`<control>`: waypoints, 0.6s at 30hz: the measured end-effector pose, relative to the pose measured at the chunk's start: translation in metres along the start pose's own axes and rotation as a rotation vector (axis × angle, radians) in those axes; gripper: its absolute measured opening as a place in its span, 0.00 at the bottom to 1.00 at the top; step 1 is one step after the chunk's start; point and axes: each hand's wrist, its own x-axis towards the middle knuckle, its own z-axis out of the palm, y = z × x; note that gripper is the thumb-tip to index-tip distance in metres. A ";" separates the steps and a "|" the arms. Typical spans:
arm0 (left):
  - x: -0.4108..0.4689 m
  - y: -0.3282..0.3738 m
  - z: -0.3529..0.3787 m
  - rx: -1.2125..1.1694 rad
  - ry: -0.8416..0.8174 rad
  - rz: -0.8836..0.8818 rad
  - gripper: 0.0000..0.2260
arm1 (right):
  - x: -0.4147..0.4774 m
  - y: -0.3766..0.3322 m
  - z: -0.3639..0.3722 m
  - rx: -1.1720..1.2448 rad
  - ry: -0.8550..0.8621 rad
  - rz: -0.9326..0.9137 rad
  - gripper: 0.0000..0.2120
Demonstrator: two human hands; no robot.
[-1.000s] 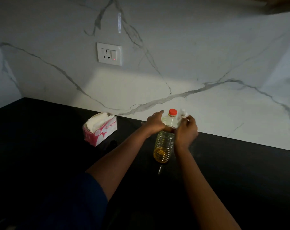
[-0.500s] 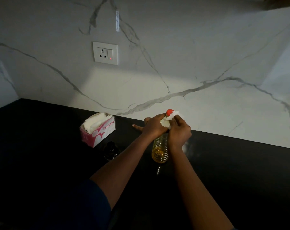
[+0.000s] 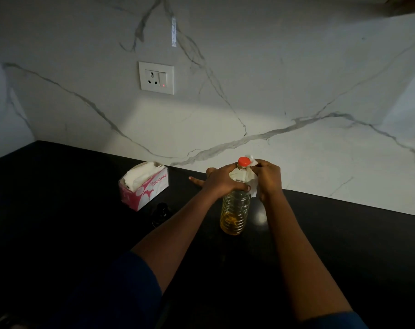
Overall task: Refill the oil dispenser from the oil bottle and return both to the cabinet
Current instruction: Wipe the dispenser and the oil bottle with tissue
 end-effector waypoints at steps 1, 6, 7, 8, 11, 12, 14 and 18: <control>0.001 0.002 0.000 0.019 0.002 -0.004 0.37 | -0.002 0.001 0.000 -0.017 0.002 -0.021 0.11; 0.000 0.010 0.008 0.014 0.071 -0.027 0.30 | -0.027 0.018 0.010 0.002 0.126 -0.089 0.12; -0.001 0.010 0.010 -0.008 0.099 -0.029 0.27 | -0.032 0.020 0.014 -0.009 0.156 -0.104 0.13; -0.003 0.011 0.012 -0.028 0.125 -0.027 0.24 | -0.037 0.021 0.017 -0.022 0.190 -0.121 0.14; -0.010 0.015 0.018 -0.074 0.196 -0.016 0.18 | -0.046 0.019 0.024 -0.046 0.273 -0.160 0.14; -0.013 0.015 0.019 -0.071 0.210 -0.010 0.17 | -0.047 0.017 0.025 -0.061 0.290 -0.161 0.14; -0.016 0.014 0.024 -0.026 0.231 0.012 0.18 | -0.045 0.013 0.025 -0.119 0.308 -0.167 0.15; -0.022 0.010 0.030 0.050 0.232 0.014 0.23 | -0.037 0.010 0.023 -0.188 0.271 -0.224 0.15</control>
